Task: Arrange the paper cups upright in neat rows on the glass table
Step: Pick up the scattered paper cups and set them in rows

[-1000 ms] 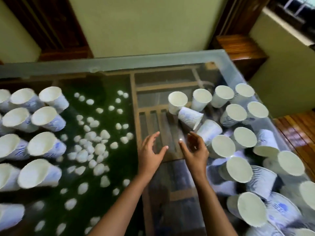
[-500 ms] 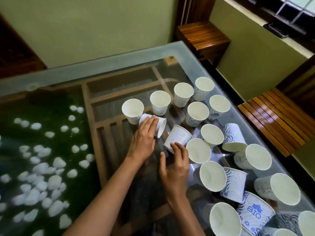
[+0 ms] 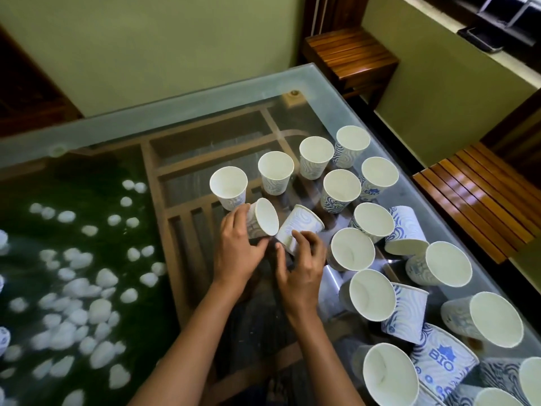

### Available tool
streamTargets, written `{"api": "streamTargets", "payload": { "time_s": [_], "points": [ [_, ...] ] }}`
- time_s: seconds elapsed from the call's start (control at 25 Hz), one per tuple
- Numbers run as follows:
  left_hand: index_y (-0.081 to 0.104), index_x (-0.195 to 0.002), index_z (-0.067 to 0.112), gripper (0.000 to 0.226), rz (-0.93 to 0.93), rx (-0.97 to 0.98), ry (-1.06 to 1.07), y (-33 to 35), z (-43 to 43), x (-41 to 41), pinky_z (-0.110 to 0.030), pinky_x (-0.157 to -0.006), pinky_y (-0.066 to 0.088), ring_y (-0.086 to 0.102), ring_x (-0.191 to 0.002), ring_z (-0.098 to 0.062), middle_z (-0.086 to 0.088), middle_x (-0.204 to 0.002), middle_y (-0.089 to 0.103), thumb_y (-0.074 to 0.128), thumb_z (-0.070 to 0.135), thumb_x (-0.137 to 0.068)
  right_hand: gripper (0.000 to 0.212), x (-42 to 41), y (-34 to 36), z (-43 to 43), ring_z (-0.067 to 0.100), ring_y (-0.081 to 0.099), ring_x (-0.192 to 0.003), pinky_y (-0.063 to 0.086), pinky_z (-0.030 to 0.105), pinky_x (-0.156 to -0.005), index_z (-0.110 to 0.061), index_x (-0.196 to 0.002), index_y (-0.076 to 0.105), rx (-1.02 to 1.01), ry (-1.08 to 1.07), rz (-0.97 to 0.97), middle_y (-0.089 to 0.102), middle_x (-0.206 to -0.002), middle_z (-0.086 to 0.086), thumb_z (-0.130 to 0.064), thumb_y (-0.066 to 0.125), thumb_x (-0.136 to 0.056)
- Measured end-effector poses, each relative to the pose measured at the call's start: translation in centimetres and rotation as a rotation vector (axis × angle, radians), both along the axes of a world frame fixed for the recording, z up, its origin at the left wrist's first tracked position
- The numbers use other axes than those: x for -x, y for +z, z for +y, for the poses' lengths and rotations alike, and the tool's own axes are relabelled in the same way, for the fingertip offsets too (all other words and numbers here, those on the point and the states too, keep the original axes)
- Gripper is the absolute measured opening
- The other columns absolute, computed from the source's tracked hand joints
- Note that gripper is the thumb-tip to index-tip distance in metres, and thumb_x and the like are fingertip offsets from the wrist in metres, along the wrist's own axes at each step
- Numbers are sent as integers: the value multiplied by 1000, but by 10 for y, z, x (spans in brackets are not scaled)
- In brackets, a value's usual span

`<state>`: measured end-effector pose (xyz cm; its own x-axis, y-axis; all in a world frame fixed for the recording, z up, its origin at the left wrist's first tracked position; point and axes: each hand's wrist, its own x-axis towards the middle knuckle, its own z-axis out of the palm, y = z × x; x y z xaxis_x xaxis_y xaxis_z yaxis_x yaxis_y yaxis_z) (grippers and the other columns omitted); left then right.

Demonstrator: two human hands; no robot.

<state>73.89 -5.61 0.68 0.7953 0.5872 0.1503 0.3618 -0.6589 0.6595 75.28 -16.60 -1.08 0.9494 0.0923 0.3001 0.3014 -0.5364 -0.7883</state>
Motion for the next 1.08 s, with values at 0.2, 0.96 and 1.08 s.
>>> {"api": "streamTargets", "payload": {
  "time_s": [0.2,0.96,1.08],
  "points": [
    [57,-116,3,66,-102,129,199,5,2,8,-25,-84,37,58,-103,-33,-16,-112,63,85,19,-58,45,0,2,18,34,52,-111,45,45,-96,1,-122,51,-278,-197,304,49,-119,19,-15,67,-83],
    [61,-110,13,63,-220,266,303,-11,8,40,-20,-74,42,60,-91,-13,-4,-106,68,86,31,-56,47,-35,-7,29,25,64,-98,51,44,-92,-5,-111,61,-625,-315,792,67,-110,13,-13,77,-68],
    [59,-113,13,67,-230,312,370,-17,8,78,-23,-77,46,60,-93,-14,-5,-107,67,86,33,-55,52,3,-8,16,24,63,-101,53,40,-89,-6,-116,55,-571,-113,775,64,-114,13,-7,77,-69]
  ]
}}
